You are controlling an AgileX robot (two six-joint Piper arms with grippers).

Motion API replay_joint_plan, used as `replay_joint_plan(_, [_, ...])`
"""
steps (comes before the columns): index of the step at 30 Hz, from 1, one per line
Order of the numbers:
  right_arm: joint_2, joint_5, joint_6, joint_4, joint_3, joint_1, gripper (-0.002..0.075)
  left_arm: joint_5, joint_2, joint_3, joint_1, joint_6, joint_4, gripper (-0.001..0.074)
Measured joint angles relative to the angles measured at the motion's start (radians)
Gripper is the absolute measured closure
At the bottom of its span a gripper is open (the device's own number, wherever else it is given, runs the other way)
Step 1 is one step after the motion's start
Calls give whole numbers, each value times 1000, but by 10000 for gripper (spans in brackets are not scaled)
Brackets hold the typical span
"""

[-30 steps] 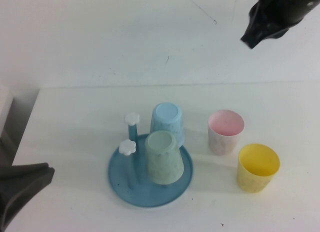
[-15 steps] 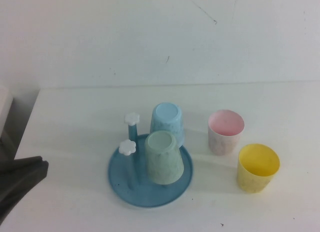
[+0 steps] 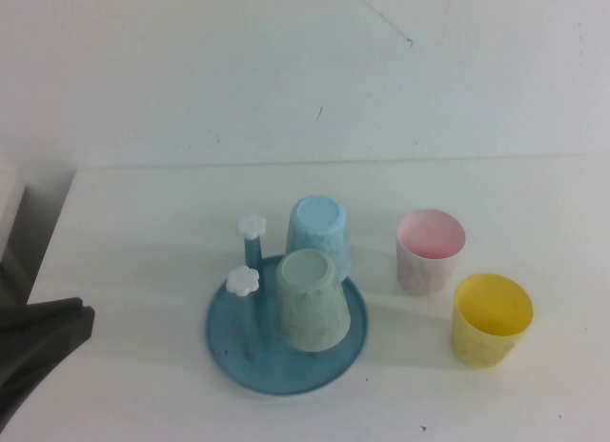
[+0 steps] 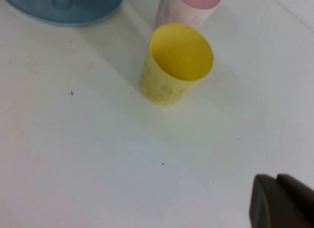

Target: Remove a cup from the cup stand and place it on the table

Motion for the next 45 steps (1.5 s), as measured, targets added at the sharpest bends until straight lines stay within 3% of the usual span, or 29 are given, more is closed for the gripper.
replay_joint_plan(9, [-244,-141,25,42,256,0,728,-2,0,0,0,0,0,737])
replay_joint_plan(37, [-255,-140,27,46,269,0,728,56,-19,0,3,-1,-1,737])
replay_joint_plan(40, [-255,-140,27,46,269,0,728,58,-66,0,49,-1,-19,737])
replay_joint_plan(45, [-255,-140,27,46,269,0,728,57,-157,3,226,-1,-61,737])
